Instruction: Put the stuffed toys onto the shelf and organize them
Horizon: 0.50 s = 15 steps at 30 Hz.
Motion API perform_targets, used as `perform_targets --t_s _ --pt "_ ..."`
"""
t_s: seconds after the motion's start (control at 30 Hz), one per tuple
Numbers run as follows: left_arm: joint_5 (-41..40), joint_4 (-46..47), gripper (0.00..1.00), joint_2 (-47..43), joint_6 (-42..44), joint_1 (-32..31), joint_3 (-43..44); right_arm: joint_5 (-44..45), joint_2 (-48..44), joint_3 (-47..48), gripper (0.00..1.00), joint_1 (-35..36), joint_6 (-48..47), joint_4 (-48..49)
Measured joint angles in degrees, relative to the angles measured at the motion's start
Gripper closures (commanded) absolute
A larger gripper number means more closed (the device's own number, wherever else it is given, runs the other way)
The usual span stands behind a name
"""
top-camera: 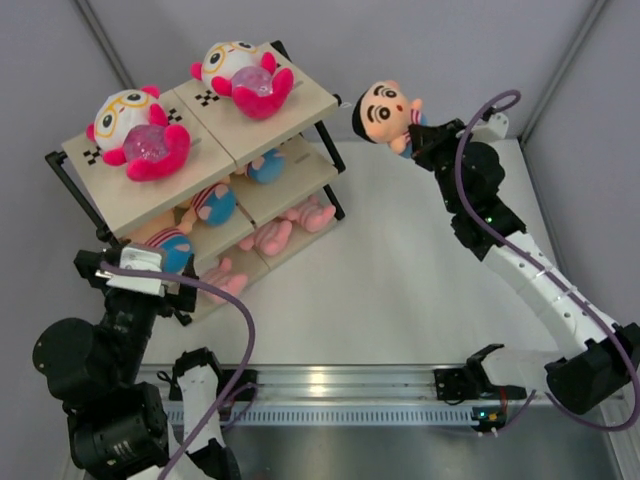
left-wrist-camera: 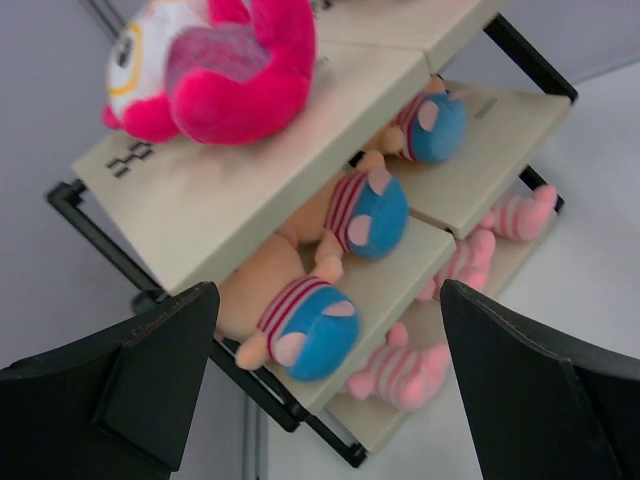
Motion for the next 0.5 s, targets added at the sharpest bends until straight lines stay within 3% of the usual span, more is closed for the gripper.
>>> perform_targets --t_s 0.23,0.5 --pt "-6.73 3.08 0.01 1.88 -1.25 -0.09 10.49 5.60 3.26 2.05 1.00 10.80 0.04 -4.09" --pt "-8.04 3.43 0.01 2.95 -2.23 -0.13 8.22 10.84 15.41 12.50 1.00 15.21 1.20 -7.26"
